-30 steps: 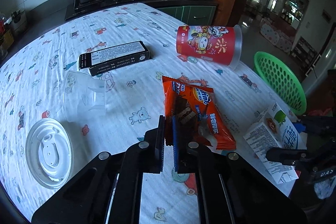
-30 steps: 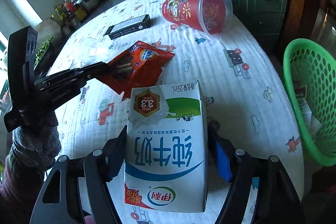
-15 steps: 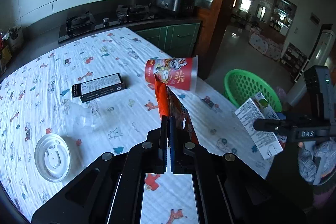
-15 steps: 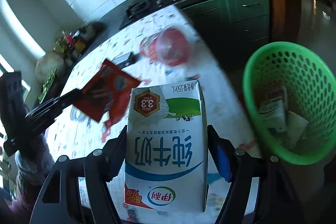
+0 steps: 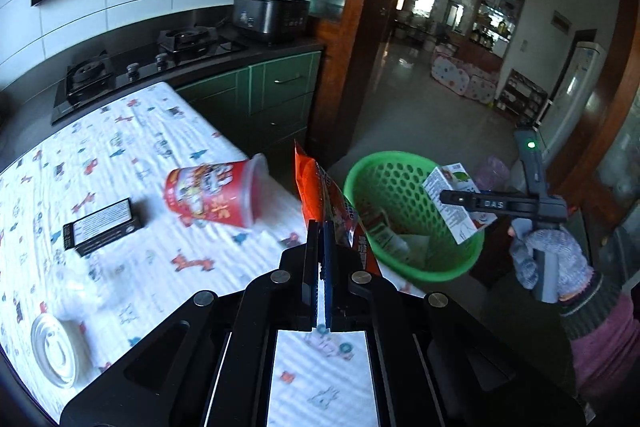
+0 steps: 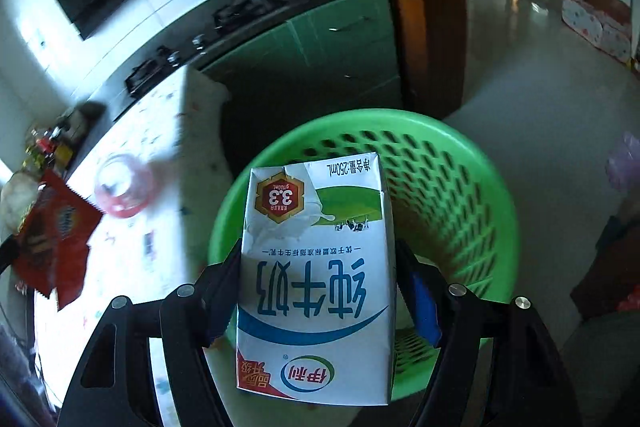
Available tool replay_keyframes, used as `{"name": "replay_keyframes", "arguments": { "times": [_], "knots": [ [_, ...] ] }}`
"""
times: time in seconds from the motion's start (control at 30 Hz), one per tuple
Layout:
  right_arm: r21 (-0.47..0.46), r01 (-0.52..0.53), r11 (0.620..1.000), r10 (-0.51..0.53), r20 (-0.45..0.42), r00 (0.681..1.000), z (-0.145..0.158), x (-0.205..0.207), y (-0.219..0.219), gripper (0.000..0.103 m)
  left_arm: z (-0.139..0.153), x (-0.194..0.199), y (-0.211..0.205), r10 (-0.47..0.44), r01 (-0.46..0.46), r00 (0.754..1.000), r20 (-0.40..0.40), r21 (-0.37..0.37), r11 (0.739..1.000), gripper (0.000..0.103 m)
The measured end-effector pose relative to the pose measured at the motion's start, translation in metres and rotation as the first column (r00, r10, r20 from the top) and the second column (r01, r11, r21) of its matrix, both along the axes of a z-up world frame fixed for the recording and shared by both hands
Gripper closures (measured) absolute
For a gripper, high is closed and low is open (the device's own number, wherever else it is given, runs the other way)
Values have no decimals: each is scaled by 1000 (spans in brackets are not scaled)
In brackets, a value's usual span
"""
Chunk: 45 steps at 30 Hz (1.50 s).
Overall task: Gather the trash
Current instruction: 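Carry the carton and wrapper over the green basket and open both grippers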
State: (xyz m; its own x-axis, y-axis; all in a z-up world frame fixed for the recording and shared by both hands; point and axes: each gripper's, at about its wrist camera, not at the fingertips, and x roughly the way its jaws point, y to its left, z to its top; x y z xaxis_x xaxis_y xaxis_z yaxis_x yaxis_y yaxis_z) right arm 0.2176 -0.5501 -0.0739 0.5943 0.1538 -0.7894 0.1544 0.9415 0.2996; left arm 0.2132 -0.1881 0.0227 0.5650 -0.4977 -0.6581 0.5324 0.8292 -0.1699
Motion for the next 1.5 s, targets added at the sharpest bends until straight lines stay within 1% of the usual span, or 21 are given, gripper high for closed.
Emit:
{"name": "replay_keyframes", "arguments": {
  "times": [0.17, 0.23, 0.3, 0.37, 0.5, 0.63, 0.7, 0.83, 0.97, 1.03, 1.07, 1.1, 1.23, 1.3, 1.37, 1.4, 1.43, 1.5],
  "knots": [
    [-29, 19, 999, -20, -27, 999, -25, 14, -24, 33, 1, 8, -37, -43, 43, 999, -4, 18, 999, 103],
    [-32, 31, 999, -31, -22, 999, -33, 20, -31, 32, 0, 11, -52, -62, 62, 998, -8, 24, 998, 103],
    [-33, 35, 999, -35, -17, 999, -38, 26, -32, 26, -1, 13, -68, -80, 80, 997, -11, 35, 996, 103],
    [-19, 39, 999, -39, -9, 999, -42, 28, -38, 24, -2, 15, -84, -101, 102, 995, -17, 38, 994, 103],
    [-44, 30, 999, -29, 14, 999, -38, 18, -36, 24, -10, 18, -114, -142, 143, 989, -29, 56, 988, 103],
    [-89, 23, 996, -19, 49, 999, -26, -1, -37, 23, -21, 25, -143, -162, 165, 986, -44, 83, 983, 103],
    [-99, 28, 995, -21, 69, 997, -21, -11, -39, 21, -26, 30, -155, -177, 181, 982, -60, 83, 980, 103],
    [-109, 50, 993, -39, 100, 994, -15, -32, -48, 20, -40, 32, -184, -199, 206, 978, -69, 117, 972, 103],
    [-92, 71, 993, -60, 114, 992, -12, -47, -57, 19, -54, 36, -207, -209, 220, 974, -87, 136, 966, 102],
    [-84, 79, 993, -69, 121, 990, -12, -53, -61, 18, -61, 37, -217, -220, 233, 969, -112, 125, 964, 101],
    [-79, 83, 993, -73, 124, 990, -13, -56, -63, 18, -66, 38, -222, -216, 233, 969, -123, 139, 963, 98],
    [-73, 83, 994, -74, 122, 990, -14, -56, -65, 18, -71, 38, -225, -200, 218, 972, -120, 164, 962, 98],
    [-52, 93, 994, -86, 122, 989, -18, -64, -70, 18, -84, 35, -228, -210, 232, 967, -143, 159, 960, 97],
    [-48, 96, 994, -89, 119, 989, -19, -66, -69, 18, -86, 34, -224, -210, 234, 965, -157, 157, 959, 91],
    [-45, 92, 995, -86, 117, 989, -20, -68, -66, 19, -85, 33, -218, -202, 226, 967, -154, 154, 962, 85],
    [-41, 89, 995, -84, 119, 989, -19, -69, -64, 18, -85, 31, -214, -194, 217, 970, -149, 155, 964, 78],
    [-39, 86, 996, -80, 121, 989, -18, -70, -63, 18, -82, 29, -209, -180, 203, 972, -148, 156, 967, 74],
    [-39, 78, 996, -72, 127, 989, -16, -72, -58, 18, -79, 27, -198, -167, 188, 977, -136, 156, 970, 61]
  ]
}}
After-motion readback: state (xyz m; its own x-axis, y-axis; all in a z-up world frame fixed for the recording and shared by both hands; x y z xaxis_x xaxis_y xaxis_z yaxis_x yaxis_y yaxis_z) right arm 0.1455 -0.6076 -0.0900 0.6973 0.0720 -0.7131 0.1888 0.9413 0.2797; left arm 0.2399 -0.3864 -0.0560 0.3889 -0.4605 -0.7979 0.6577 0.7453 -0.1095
